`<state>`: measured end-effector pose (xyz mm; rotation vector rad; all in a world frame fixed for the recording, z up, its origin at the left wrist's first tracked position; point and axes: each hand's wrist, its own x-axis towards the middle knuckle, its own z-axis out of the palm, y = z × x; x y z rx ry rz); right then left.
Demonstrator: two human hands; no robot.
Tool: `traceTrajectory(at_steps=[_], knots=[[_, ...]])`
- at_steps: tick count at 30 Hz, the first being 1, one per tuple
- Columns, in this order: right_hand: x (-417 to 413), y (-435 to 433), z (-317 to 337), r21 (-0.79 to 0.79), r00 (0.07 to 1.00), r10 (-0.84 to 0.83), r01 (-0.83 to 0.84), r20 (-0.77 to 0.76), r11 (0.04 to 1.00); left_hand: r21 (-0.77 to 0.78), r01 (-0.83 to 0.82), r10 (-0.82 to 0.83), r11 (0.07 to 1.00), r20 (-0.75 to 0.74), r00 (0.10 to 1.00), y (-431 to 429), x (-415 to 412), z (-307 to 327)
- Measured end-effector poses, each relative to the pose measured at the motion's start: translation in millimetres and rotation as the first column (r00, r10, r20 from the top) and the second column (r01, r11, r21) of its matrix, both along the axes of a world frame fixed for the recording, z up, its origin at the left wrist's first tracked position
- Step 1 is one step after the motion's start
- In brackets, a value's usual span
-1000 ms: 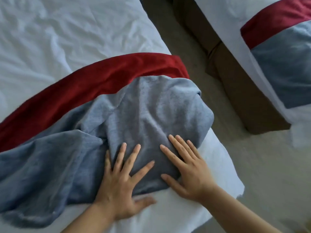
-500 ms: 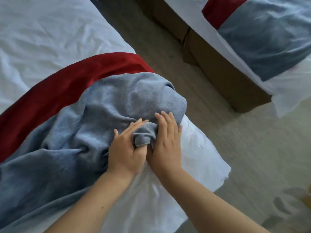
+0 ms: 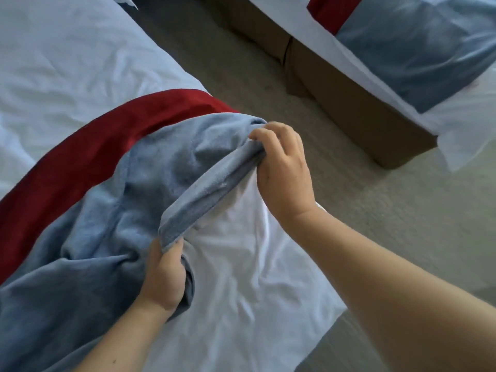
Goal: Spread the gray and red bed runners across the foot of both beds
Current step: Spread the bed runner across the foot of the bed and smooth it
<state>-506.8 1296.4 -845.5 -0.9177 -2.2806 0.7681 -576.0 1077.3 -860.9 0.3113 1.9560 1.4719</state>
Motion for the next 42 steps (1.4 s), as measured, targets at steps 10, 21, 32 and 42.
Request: traceTrajectory(at_steps=[10, 21, 32, 42], knots=[[-19.4, -20.1, -15.2, -0.240, 0.989, -0.070, 0.100, 0.132, 0.965, 0.099, -0.034, 0.028, 0.995, 0.061, 0.998, 13.1, 18.3, -15.7], [-3.8, 20.8, 1.4, -0.902, 0.526, -0.848, 0.332, -0.066, 0.276, -0.254, 0.357, -0.414, 0.899, -0.227, 0.881, 24.8, 18.8, -20.5], [114.8, -12.7, -14.5, -0.402, 0.803, 0.064, 0.226, 0.592, 0.887, -0.446, 0.315, -0.525, 0.837, -0.498, 0.690, 20.6, 36.9, -41.0], [7.4, -162.4, 18.6, -0.128, 0.802, 0.541, -0.527, 0.254, 0.840, -0.506, 0.015, -0.392, 0.862, -0.649, 0.652, -17.9, 65.5, -56.1]])
